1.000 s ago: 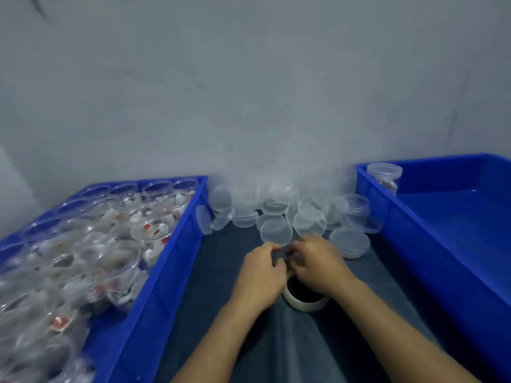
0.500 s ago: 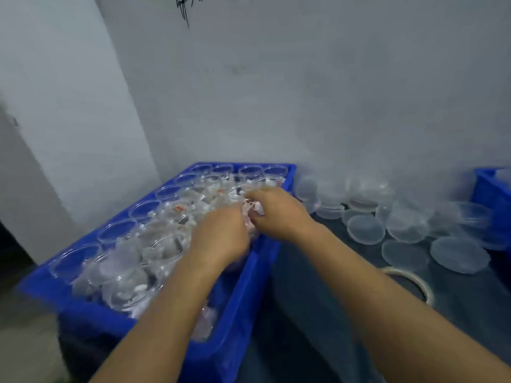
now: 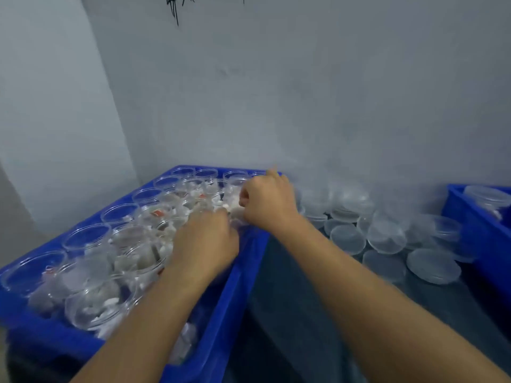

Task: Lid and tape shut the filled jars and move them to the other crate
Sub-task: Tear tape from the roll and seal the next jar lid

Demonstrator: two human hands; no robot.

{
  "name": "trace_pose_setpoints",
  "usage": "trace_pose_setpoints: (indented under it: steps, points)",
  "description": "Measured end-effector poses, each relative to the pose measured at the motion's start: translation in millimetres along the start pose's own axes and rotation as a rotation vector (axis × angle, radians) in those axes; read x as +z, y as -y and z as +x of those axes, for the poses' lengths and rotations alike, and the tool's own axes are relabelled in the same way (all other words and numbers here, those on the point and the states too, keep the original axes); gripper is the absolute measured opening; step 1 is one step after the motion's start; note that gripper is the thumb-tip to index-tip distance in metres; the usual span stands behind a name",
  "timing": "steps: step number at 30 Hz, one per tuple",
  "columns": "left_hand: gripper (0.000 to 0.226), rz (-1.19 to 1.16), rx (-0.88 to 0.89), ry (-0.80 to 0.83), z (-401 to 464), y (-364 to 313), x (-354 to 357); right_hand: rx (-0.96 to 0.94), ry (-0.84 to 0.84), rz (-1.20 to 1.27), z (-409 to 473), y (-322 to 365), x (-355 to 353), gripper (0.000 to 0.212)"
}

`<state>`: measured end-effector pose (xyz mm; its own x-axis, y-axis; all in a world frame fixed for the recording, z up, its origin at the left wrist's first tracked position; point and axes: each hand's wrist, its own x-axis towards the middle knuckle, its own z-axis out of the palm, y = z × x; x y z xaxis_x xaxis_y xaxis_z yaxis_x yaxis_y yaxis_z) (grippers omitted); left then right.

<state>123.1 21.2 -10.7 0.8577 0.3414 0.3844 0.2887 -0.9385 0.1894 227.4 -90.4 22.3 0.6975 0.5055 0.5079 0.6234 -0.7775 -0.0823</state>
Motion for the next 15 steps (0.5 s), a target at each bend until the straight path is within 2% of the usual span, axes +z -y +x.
trace_pose_setpoints:
  steps: [4, 8, 10, 12, 15]
  points:
    - [0.021, -0.244, 0.07, 0.04, -2, -21, -16, -0.024, -0.106, 0.113, -8, -23, -44, 0.013]
    - [0.043, -0.444, 0.185, -0.126, -18, -51, -25, -0.126, -0.151, 0.123, -40, -60, -65, 0.011]
    - [0.053, -0.489, 0.232, -0.127, -31, -71, -20, -0.144, -0.09, 0.03, -64, -83, -66, 0.002]
    - [0.048, -0.535, 0.258, -0.059, -41, -93, -5, -0.116, 0.016, -0.047, -87, -101, -60, 0.011]
    - [0.041, -0.605, 0.232, 0.029, -57, -119, 30, -0.071, 0.104, -0.076, -121, -117, -41, 0.012]
